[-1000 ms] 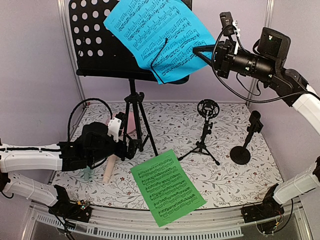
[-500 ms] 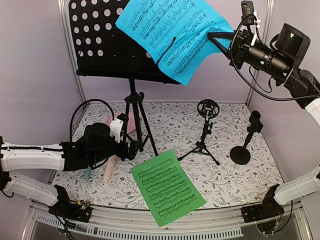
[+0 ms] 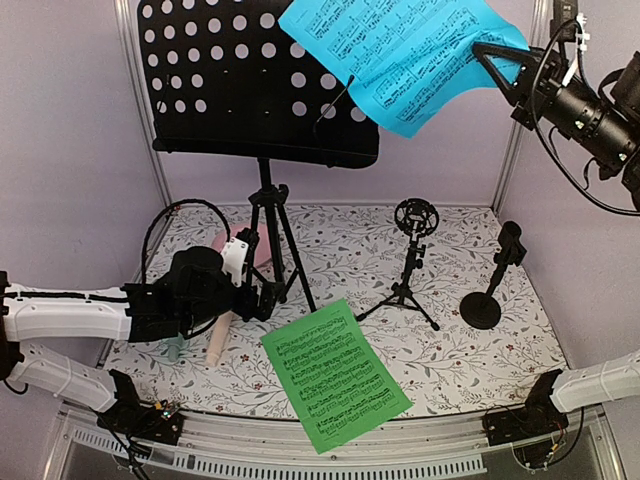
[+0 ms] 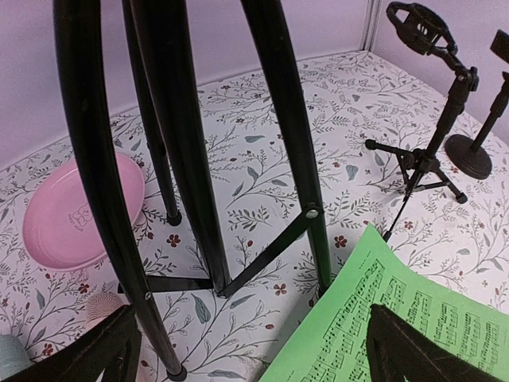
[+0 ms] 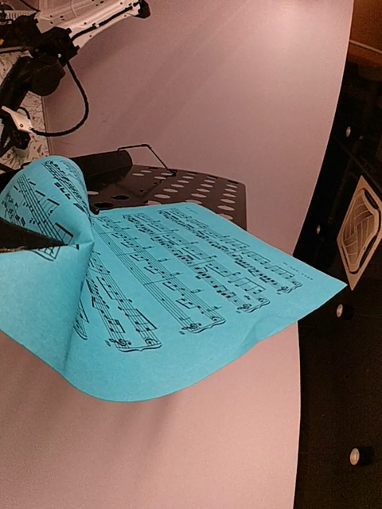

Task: Pack up the instrument practice props

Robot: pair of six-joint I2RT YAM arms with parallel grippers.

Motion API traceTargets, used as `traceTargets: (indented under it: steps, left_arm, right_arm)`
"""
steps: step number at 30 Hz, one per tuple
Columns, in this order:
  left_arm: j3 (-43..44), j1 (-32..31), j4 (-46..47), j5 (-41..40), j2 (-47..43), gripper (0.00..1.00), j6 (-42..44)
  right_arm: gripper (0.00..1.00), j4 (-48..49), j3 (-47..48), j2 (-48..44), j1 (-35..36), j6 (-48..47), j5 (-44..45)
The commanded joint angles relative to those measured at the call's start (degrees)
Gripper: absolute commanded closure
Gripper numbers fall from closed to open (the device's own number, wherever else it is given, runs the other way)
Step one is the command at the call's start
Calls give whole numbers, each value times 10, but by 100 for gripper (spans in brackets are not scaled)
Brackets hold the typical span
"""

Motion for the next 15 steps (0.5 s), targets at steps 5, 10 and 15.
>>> traceTargets:
  steps: [5,10,15]
  left_arm:
    - [14,7,5,-3,7,1,7]
    - [15,7,5,-4,8,1,8]
    - [17,7,1,-3,10,1,6]
  right_arm:
    - [100,-18,-33,-47,-3,11,48]
    - [100,-27,-98,-98,-3,113,54]
    - [100,-45,-156,-159,-3,179,51]
